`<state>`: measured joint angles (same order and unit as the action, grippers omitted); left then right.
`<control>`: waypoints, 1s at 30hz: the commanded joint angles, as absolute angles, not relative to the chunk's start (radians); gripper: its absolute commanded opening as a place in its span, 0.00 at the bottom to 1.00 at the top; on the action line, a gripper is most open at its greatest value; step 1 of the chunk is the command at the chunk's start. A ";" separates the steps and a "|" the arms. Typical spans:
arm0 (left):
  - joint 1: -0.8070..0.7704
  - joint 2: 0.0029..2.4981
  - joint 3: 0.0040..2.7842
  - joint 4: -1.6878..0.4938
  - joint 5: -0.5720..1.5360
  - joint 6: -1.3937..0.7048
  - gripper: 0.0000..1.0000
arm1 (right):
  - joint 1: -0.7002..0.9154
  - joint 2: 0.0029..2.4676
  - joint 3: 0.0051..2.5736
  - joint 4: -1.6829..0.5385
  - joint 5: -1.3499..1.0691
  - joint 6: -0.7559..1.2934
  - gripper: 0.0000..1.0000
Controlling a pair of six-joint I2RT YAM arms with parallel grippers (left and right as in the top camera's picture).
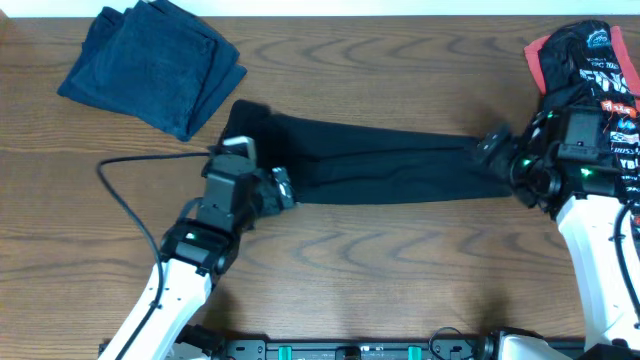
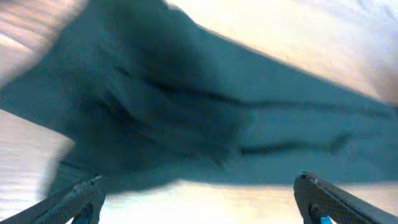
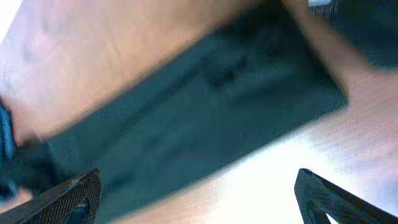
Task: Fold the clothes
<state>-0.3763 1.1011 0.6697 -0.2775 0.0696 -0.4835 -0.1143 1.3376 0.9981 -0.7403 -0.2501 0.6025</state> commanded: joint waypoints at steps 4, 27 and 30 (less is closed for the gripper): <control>-0.445 1.224 0.688 -0.240 0.176 -0.653 0.98 | -0.021 1.336 0.984 -0.778 -0.307 0.553 0.95; -0.444 1.425 0.694 -0.001 0.191 -0.852 0.87 | 0.054 1.380 0.983 -0.770 -0.289 0.553 0.96; -0.444 1.427 0.694 0.002 0.191 -0.852 0.83 | 0.054 1.393 0.983 -0.771 -0.288 0.558 0.98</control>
